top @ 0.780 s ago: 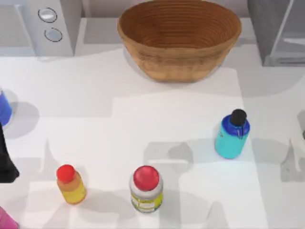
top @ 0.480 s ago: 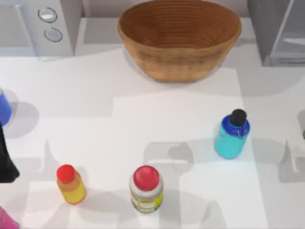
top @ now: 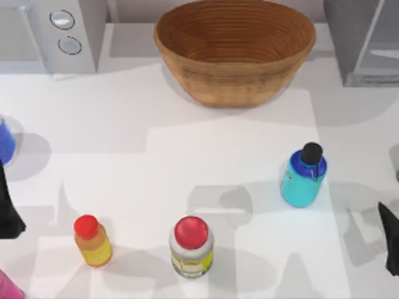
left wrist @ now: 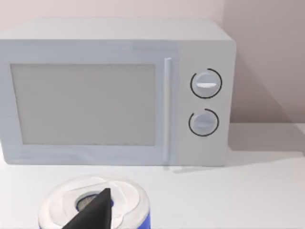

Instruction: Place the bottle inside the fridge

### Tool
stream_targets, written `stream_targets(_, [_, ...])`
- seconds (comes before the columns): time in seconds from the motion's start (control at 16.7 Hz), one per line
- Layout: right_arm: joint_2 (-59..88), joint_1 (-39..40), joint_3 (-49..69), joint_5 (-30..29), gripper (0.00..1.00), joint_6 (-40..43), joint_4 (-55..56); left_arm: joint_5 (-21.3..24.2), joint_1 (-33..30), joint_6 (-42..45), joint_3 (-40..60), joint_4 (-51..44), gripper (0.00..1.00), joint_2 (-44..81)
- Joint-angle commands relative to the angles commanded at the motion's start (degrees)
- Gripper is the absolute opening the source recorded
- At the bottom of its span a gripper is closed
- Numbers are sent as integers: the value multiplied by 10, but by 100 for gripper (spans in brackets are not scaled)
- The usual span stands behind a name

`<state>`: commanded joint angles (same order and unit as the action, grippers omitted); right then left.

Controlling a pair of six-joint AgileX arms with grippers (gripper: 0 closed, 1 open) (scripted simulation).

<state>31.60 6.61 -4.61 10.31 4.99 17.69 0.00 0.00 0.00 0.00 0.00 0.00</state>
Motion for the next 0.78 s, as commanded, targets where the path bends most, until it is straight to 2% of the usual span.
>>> stream_targets(0.36, [321,30,-8,93,100,-16,218,0,0,0,0,0,100,0])
stream_targets(0.78, [669,35,49,181,100,-5,542,0,0,0,0,0,100,0])
